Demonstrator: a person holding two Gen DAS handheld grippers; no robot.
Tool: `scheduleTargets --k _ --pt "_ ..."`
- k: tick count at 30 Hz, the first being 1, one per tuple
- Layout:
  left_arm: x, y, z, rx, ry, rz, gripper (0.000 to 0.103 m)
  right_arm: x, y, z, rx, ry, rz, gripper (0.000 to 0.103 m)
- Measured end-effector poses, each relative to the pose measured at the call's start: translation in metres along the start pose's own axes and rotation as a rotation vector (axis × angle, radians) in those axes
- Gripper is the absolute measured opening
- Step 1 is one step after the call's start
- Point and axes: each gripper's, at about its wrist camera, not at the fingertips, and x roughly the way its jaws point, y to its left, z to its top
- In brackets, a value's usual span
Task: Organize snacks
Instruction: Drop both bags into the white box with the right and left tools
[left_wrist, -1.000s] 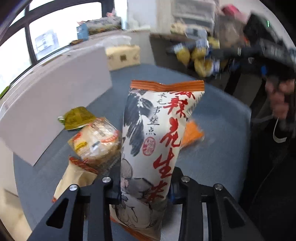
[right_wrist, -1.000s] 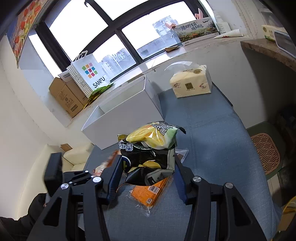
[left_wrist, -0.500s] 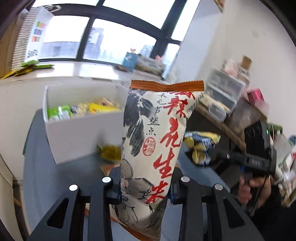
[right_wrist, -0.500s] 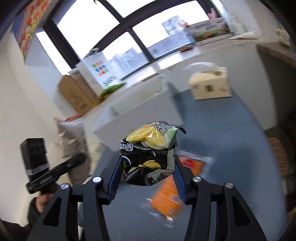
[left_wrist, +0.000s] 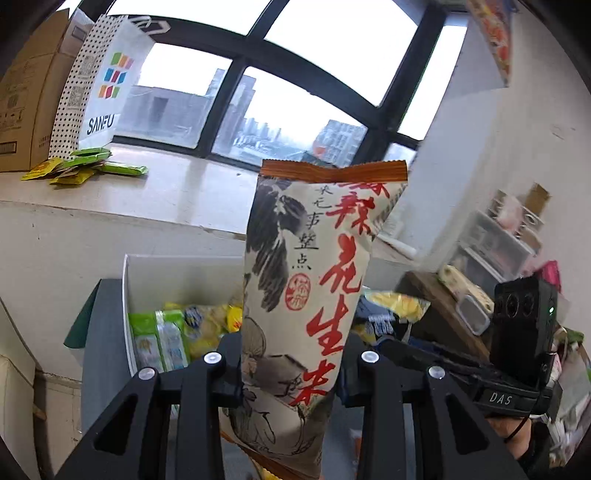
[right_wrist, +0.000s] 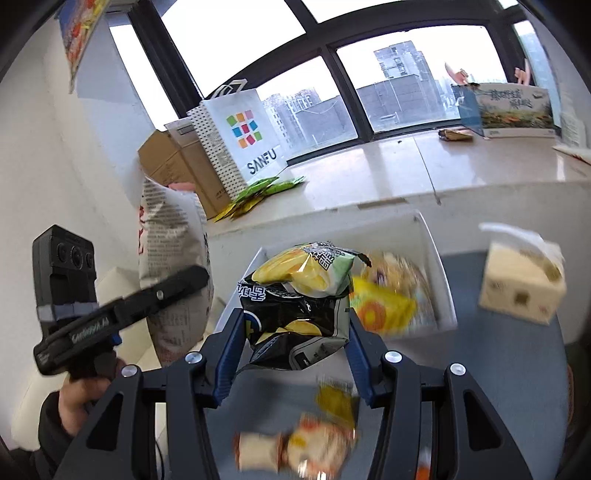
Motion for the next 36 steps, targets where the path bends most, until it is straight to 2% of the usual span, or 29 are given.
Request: scheduleTargets --k 7,11,12,13,14,15,19,21,30,36 --pt "0.053 0.025 0.026 -0.01 0.068 0.1 0.038 0.063 -0.021 0.049 0.048 0.057 -0.104 0.056" --pt "0.078 0.039 0.03 -0.023 0.117 0.131 0.041 0.089 -0.031 0.064 0.077 0.105 -0.122 0.056" --pt "0.086 0.042 0.029 -0.03 0.151 0.134 0.053 0.095 -0.031 0.067 0.073 0.119 -0.115 0.06" --pt "0.089 0.044 0.027 -0.033 0.168 0.156 0.067 0.097 -0.032 0.068 0.076 0.123 -0.12 0.076" --pt "0.091 0.046 0.025 -0.033 0.179 0.204 0.099 0.098 -0.034 0.069 0.085 0.119 -0.14 0.09" --pt "0.088 0.047 0.023 -0.032 0.166 0.228 0.103 0.098 -0.035 0.071 0.102 0.102 -0.163 0.103" --pt "0.076 0.052 0.023 -0.057 0.138 0.241 0.103 0.089 -0.037 0.069 0.109 0.043 -0.148 0.103" --pt "0.072 0.049 0.023 -0.035 0.133 0.269 0.103 0.085 -0.037 0.067 0.104 0.047 -0.151 0.103" --pt "0.044 0.021 0.015 0.074 0.102 0.303 0.103 0.046 -0.03 0.054 0.044 -0.002 -0.14 0.103" --pt "-0.005 -0.015 -0.004 0.163 0.043 0.236 0.103 -0.001 -0.016 0.024 -0.064 -0.031 -0.138 0.103"
